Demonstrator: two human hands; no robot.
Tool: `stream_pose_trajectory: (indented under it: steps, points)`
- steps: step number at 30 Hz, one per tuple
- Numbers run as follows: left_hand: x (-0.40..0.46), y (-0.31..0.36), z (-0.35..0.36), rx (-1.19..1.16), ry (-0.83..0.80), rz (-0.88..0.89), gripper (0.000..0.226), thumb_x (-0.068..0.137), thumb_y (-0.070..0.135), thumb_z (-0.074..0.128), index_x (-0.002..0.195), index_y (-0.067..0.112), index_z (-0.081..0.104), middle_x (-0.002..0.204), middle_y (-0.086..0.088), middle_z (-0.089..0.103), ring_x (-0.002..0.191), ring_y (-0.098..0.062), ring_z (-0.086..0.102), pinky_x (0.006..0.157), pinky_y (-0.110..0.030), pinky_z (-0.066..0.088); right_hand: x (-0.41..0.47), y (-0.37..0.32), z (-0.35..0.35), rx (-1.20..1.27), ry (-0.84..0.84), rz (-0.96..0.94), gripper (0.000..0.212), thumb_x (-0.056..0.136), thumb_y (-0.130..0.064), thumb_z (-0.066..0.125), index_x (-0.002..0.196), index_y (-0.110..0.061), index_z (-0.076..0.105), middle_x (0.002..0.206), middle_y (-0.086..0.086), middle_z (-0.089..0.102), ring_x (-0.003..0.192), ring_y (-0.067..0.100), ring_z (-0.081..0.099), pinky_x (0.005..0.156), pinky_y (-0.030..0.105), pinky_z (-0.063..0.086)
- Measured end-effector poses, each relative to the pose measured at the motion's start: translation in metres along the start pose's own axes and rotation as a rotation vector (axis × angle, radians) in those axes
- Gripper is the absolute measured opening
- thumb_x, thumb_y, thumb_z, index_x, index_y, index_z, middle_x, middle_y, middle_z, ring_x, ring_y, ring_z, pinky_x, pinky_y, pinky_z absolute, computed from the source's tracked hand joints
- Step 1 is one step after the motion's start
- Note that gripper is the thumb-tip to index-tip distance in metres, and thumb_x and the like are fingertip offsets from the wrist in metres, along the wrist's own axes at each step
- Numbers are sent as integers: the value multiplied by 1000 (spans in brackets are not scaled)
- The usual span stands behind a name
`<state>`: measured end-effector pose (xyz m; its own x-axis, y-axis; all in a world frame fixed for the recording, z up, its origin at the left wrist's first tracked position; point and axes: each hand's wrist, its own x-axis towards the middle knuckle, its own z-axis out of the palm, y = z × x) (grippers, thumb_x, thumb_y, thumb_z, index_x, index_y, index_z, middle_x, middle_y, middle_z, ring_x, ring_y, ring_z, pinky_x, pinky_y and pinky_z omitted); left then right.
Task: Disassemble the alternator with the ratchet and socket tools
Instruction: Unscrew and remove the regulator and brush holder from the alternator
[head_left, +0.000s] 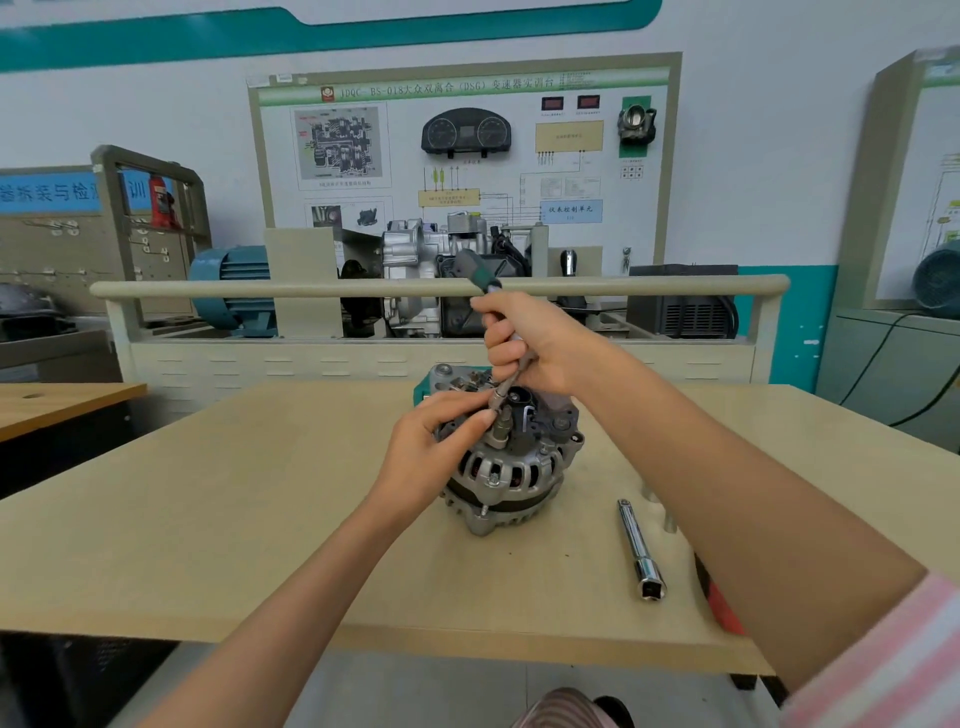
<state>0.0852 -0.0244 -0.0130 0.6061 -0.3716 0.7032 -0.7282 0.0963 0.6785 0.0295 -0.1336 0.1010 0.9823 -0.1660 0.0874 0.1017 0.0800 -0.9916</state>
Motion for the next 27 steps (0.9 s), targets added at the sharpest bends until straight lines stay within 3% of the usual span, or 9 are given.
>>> stream_pose_trajectory:
  steps: [2,8,12,18,27]
  points:
    - [0,1,0,-13,-10,-5,23,85,13,64,103,28,67,102,10,65,104,-5,58,94,-19,43,1,-2,-4,-89,-97,12,35,98,-24,45,64,-17,37,35,-12,28,25,4,21,32,15,21]
    - [3,7,8,59,-15,14,23,87,17,62,93,40,63,96,7,60,96,0,53,86,-9,39,0,-7,-1,-379,-244,-37,31,96,-29,49,70,-13,47,38,-11,30,27,4,22,35,16,20]
    - [5,9,10,91,-5,36,17,87,15,61,93,29,66,93,7,60,93,0,53,80,-3,36,-2,-7,4,-513,-258,-85,31,95,-32,52,74,-11,54,42,-9,30,30,6,23,36,18,22]
    - [5,9,14,139,58,51,18,86,13,63,101,9,71,90,9,62,88,4,55,76,-2,38,-4,-1,4,-369,-165,-163,31,96,-32,51,73,-11,56,41,-9,33,30,5,25,37,17,21]
    - [6,8,18,196,90,78,18,87,13,62,101,8,71,91,5,65,88,2,56,79,-8,41,-6,11,11,-112,123,-304,35,97,-29,48,70,-10,58,48,-3,36,33,7,28,35,15,24]
